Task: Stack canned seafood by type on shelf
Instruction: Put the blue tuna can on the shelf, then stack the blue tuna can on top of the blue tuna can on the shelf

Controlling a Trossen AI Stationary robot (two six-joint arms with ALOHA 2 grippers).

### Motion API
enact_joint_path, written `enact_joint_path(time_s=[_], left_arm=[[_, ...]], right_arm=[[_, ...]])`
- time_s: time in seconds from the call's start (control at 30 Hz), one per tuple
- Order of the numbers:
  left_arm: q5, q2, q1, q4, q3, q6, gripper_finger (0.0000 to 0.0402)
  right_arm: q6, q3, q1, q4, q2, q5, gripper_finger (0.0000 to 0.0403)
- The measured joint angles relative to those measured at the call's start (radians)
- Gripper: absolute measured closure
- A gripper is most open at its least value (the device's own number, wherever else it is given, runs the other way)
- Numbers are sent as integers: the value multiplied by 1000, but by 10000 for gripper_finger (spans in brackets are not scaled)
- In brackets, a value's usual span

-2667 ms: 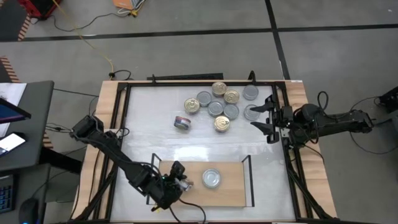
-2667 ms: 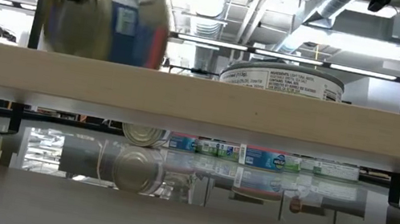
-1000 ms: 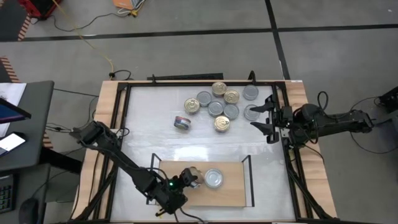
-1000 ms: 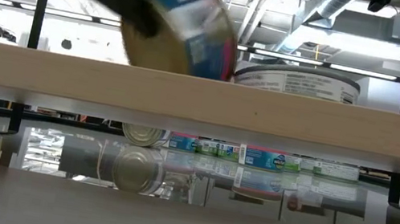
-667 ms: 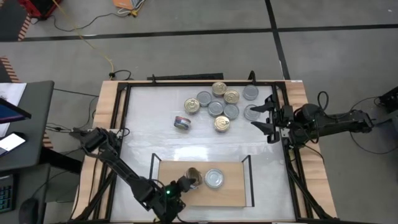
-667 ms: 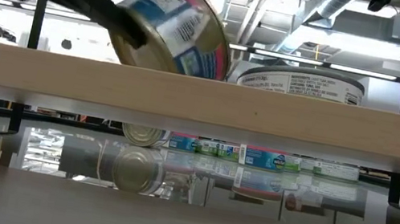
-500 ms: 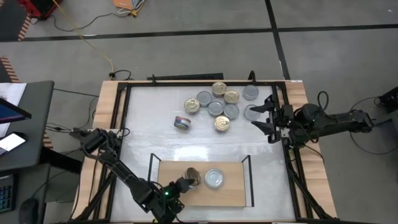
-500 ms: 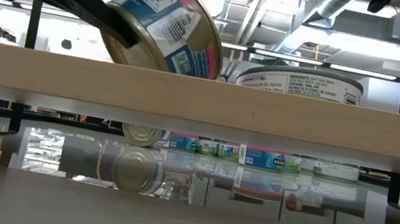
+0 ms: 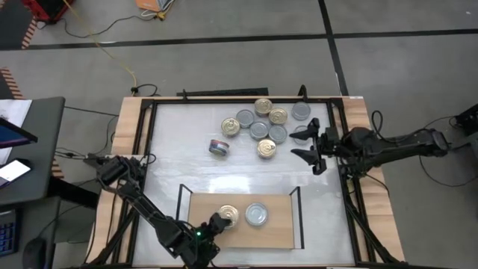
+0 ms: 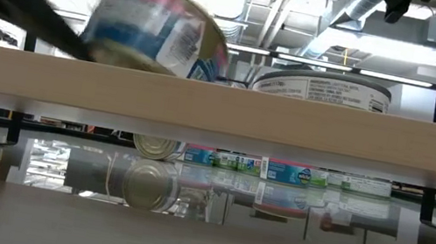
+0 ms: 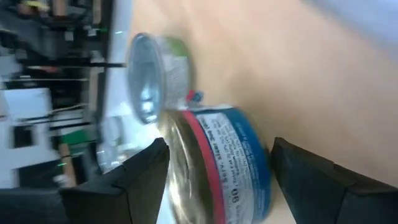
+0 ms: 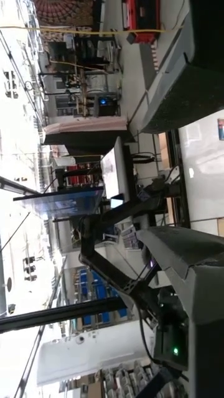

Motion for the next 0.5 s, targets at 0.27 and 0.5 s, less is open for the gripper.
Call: enact_joint_path(time_s=[0.27,0.5], left_arm=[[131,-1,4,-135,100,-152,130],[289,-58,64,-259,243,-316,134]], right_arm=[[9,0,12,18,15,0,121],[15,0,11,15,15,0,121]])
